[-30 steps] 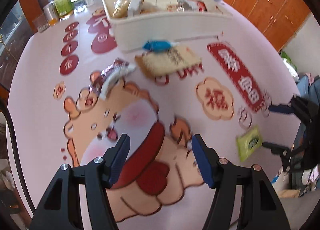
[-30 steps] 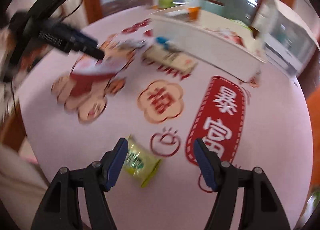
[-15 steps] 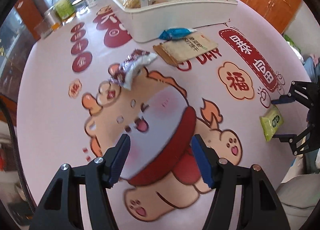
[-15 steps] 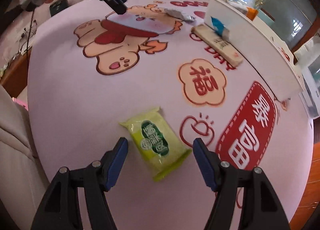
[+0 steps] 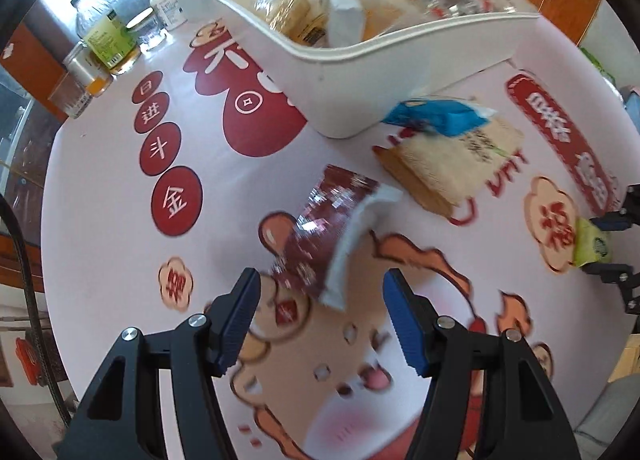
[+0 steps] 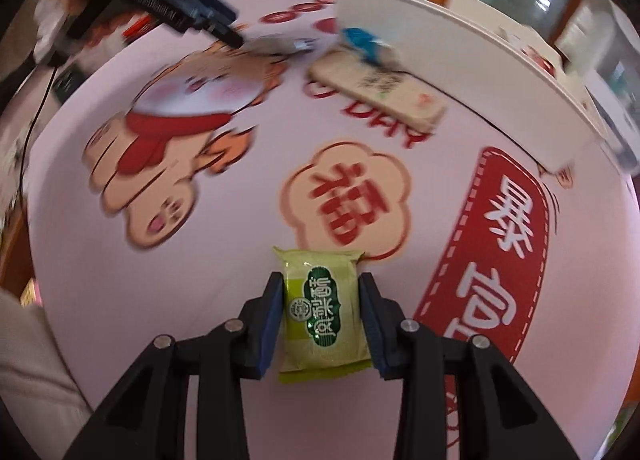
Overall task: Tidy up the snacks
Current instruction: 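Grasp the brown wrapped packet with the left gripper while the right grasps the green packet, then lift both held packets and carry them over the white tray, then open both grippers to drop the packets into the tray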
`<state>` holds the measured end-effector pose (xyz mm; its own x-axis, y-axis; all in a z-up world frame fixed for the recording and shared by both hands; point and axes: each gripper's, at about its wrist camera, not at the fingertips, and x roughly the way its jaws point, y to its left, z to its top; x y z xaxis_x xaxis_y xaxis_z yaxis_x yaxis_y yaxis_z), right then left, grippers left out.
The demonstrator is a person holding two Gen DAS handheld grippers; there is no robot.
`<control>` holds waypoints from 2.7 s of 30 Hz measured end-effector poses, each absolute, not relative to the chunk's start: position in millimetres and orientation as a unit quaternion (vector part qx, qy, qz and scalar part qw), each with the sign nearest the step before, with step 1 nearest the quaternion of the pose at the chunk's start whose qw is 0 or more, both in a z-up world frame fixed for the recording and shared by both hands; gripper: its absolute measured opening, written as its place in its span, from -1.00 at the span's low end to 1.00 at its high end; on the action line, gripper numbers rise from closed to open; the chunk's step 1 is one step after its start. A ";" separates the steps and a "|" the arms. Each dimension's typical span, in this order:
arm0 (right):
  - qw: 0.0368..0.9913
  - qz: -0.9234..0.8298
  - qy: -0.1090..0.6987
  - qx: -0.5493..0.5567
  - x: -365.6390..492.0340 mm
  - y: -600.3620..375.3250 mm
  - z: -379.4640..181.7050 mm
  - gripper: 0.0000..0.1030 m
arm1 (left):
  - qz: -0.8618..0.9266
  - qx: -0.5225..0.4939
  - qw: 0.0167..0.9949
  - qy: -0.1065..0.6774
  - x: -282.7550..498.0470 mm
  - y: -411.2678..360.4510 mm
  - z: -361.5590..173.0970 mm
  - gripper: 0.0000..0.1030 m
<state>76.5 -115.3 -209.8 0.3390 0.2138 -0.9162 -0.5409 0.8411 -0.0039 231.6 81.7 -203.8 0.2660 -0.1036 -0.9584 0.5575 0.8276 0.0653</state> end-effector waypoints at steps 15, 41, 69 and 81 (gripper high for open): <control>0.818 0.193 0.540 -0.045 109.0 -134.7 -210.6 -0.28 | -0.241 0.184 0.744 0.596 264.3 62.6 -223.9 -0.36; 0.894 0.104 0.435 -0.012 187.0 -166.5 -66.9 -0.28 | -0.223 0.099 0.841 0.482 255.9 5.8 -31.9 -0.41; 0.915 -0.015 0.385 0.120 337.3 -203.4 29.2 0.16 | -0.148 -0.046 0.879 0.451 394.5 -1.7 10.2 0.58; 0.912 0.014 0.392 0.117 304.3 -195.4 21.4 0.16 | -0.130 -0.039 0.888 0.440 362.9 12.2 23.6 0.59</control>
<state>304.3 -195.4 21.4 0.6919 0.1165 -0.7125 0.0672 0.9722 0.2242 362.9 12.2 23.6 0.5794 -0.2662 -0.7704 0.1969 0.9629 -0.1846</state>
